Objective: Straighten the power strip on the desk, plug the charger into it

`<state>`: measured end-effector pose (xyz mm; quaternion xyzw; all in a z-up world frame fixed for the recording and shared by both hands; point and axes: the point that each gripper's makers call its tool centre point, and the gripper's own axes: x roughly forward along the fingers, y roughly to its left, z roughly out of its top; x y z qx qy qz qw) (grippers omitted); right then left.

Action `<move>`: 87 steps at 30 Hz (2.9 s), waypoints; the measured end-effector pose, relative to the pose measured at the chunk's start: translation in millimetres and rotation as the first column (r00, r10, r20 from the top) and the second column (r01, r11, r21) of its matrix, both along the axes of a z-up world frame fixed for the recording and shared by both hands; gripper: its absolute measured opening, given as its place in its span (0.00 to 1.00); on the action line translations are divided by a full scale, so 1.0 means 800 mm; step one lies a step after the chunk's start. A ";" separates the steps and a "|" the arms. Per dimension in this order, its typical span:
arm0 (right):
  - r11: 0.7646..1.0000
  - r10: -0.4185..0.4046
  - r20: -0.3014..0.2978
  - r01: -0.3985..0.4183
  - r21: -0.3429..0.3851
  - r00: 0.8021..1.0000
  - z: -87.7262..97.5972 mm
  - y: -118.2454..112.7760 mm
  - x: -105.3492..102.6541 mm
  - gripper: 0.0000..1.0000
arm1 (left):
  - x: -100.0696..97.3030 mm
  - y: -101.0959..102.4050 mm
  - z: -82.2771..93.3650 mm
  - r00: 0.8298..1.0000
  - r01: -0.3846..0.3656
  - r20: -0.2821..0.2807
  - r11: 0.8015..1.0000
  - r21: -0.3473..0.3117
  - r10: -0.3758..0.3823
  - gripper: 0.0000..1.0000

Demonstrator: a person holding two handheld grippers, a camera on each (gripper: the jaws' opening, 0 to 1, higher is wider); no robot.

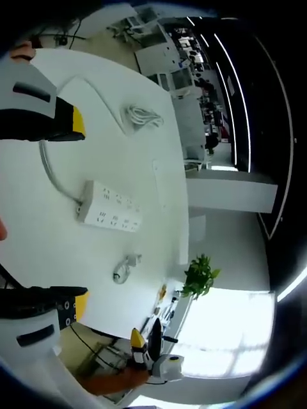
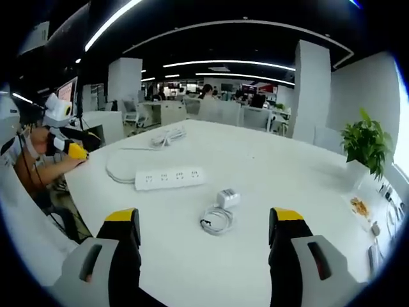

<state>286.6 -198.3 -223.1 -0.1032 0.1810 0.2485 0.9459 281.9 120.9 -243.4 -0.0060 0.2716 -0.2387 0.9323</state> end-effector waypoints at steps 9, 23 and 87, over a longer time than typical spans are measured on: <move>1.000 0.008 0.001 -0.008 0.009 1.000 -0.001 -0.006 0.012 0.81 | 0.008 -0.003 0.002 1.000 -0.008 0.002 1.000 0.026 0.008 0.94; 0.997 0.025 0.014 -0.026 0.074 1.000 0.003 0.003 0.023 0.82 | 0.019 -0.016 -0.012 0.998 0.047 -0.032 0.997 0.060 -0.045 0.94; 0.995 0.069 -0.053 -0.065 0.071 0.996 -0.024 0.020 0.034 0.79 | 0.138 -0.102 -0.110 0.937 0.313 -0.207 0.938 0.149 -0.280 0.96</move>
